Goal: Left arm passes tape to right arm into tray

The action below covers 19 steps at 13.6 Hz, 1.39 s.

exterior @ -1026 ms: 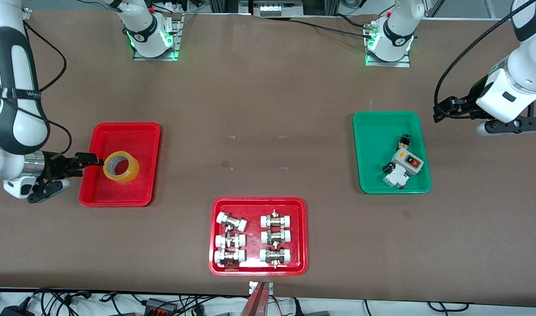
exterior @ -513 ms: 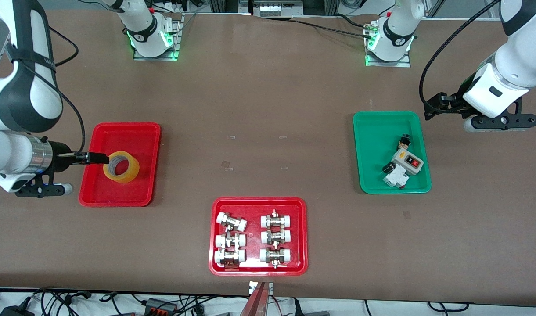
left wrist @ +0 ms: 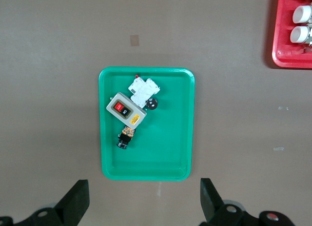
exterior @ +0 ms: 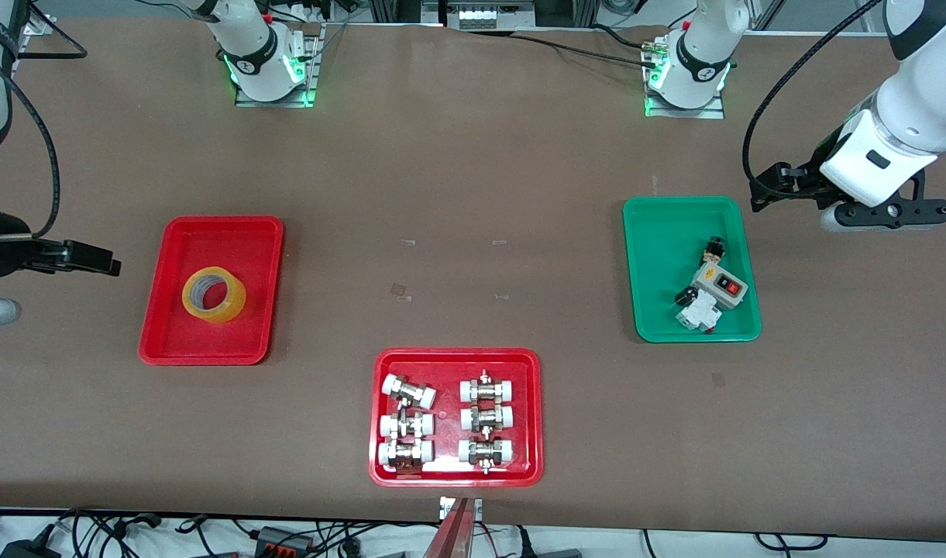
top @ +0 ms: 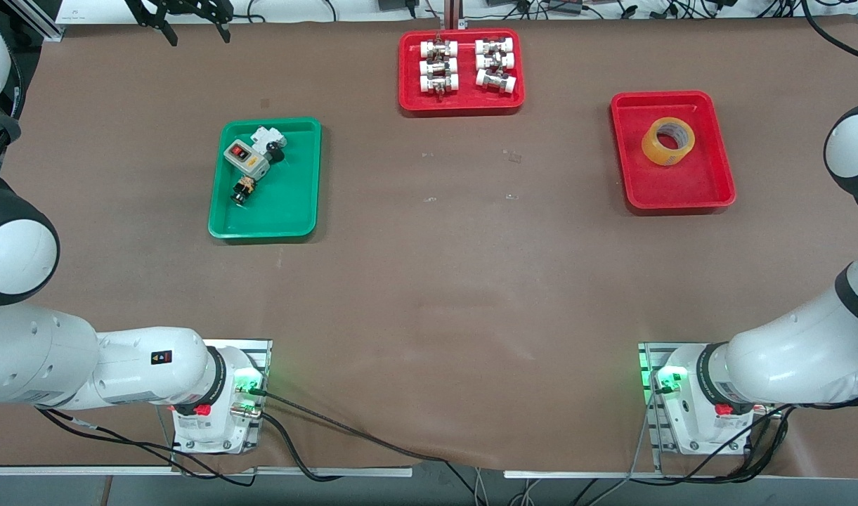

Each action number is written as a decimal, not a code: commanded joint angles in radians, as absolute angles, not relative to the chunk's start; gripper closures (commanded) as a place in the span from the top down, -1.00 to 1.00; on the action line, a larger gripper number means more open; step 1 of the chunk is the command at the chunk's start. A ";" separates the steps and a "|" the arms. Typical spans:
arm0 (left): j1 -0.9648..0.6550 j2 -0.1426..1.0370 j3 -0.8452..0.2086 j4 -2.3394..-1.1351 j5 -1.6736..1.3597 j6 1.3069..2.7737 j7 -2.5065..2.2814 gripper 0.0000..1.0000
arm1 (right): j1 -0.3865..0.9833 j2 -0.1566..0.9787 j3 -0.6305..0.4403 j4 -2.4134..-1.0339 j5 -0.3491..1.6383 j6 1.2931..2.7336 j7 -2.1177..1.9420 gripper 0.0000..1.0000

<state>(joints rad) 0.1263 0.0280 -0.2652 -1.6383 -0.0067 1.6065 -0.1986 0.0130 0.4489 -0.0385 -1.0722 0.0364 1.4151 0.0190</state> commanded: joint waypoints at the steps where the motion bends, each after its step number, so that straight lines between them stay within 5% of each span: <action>1: 0.129 0.015 -0.270 -1.632 0.003 1.601 -0.183 1.00 | 0.023 0.408 -0.049 -1.131 0.011 1.507 0.015 1.00; 4: 0.130 0.015 -0.270 -1.634 0.003 1.601 -0.181 1.00 | 0.008 0.246 -0.051 -1.409 0.012 1.730 -0.018 1.00; 7: 0.129 0.017 -0.268 -1.632 0.003 1.603 -0.180 1.00 | 0.006 0.201 -0.052 -1.430 -0.006 1.718 -0.058 1.00; 15: 0.133 0.015 -0.268 -1.632 0.002 1.598 -0.179 1.00 | 0.008 -0.023 -0.051 -1.768 -0.032 1.795 -0.060 1.00; 19: 0.133 0.015 -0.268 -1.632 0.002 1.598 -0.179 1.00 | 0.011 -0.028 -0.048 -1.738 -0.025 1.726 -0.060 1.00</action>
<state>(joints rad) 0.1271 0.0239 -0.2651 -1.6381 -0.0067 1.6069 -0.1979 0.0097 -0.0052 -0.0533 -1.7327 -0.0169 1.7543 -0.0462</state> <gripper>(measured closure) 0.000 0.000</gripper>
